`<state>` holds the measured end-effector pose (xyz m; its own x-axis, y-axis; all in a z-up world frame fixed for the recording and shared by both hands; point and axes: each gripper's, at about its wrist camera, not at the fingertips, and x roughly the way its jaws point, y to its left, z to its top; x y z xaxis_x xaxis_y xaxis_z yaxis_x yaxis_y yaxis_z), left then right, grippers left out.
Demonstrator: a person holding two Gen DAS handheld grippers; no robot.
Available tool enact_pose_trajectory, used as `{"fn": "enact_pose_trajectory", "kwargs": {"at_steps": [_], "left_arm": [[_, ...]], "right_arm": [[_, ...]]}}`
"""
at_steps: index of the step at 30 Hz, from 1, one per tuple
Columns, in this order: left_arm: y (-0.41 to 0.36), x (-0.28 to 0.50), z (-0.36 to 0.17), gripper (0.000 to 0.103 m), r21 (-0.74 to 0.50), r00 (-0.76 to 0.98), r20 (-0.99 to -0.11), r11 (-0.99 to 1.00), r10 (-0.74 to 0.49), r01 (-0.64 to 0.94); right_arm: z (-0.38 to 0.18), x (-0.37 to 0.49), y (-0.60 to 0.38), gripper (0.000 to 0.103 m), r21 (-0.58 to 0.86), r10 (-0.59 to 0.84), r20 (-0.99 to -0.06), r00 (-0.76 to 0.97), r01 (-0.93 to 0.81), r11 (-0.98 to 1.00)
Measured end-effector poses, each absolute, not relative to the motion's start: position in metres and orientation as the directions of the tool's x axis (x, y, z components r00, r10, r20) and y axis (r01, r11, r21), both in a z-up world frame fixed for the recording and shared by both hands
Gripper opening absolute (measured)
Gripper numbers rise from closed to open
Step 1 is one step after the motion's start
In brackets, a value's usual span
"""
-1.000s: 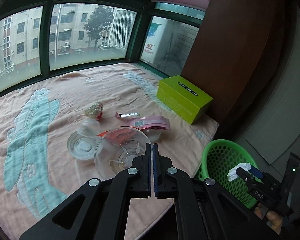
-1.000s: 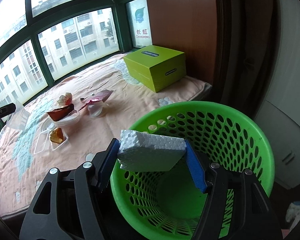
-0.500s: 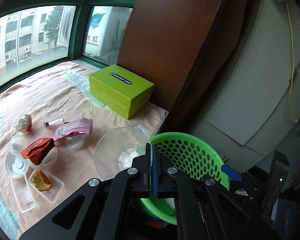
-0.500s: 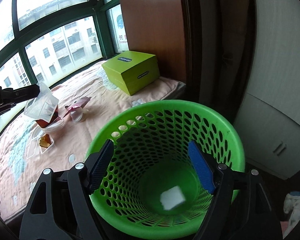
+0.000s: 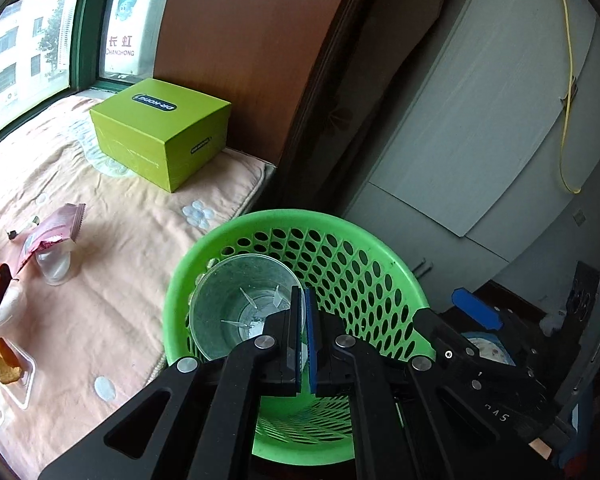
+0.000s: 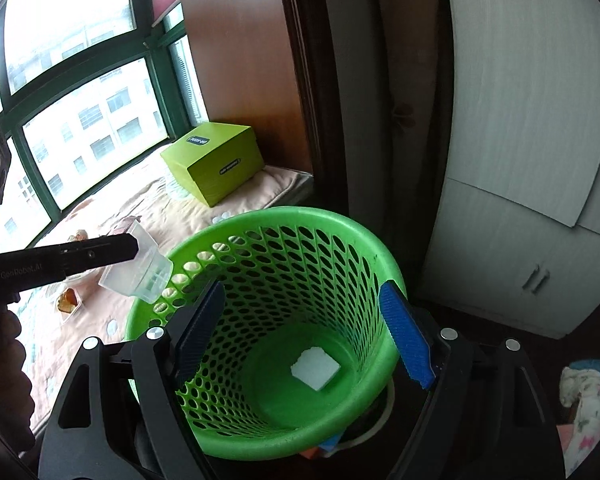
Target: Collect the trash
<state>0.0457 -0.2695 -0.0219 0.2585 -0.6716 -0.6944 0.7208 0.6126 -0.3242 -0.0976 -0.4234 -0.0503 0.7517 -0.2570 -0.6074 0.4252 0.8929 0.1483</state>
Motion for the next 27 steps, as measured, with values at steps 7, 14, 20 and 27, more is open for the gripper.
{"fn": "enact_pose_trajectory", "kwargs": {"at_steps": [7, 14, 20, 27], "left_arm": [[-0.275, 0.040, -0.030, 0.034, -0.320, 0.251, -0.705, 0.614, -0.663, 0.722], [-0.248, 0.044, -0.025, 0.035, -0.316, 0.302, -0.691, 0.650, -0.657, 0.691], [-0.203, 0.057, -0.016, 0.040, -0.284, 0.407, -0.683, 0.734, -0.606, 0.617], [-0.136, 0.079, -0.011, 0.047, -0.270, 0.511, -0.684, 0.832, -0.520, 0.486]], "right_arm": [[-0.051, -0.097, -0.425, 0.079, 0.157, -0.252, -0.607, 0.754, 0.424, 0.892], [-0.048, -0.091, -0.414, 0.079, 0.154, -0.227, -0.603, 0.765, 0.391, 0.907], [-0.044, -0.076, -0.398, 0.082, 0.157, -0.181, -0.601, 0.779, 0.337, 0.928], [-0.038, -0.048, -0.368, 0.085, 0.165, -0.091, -0.600, 0.795, 0.234, 0.958]]}}
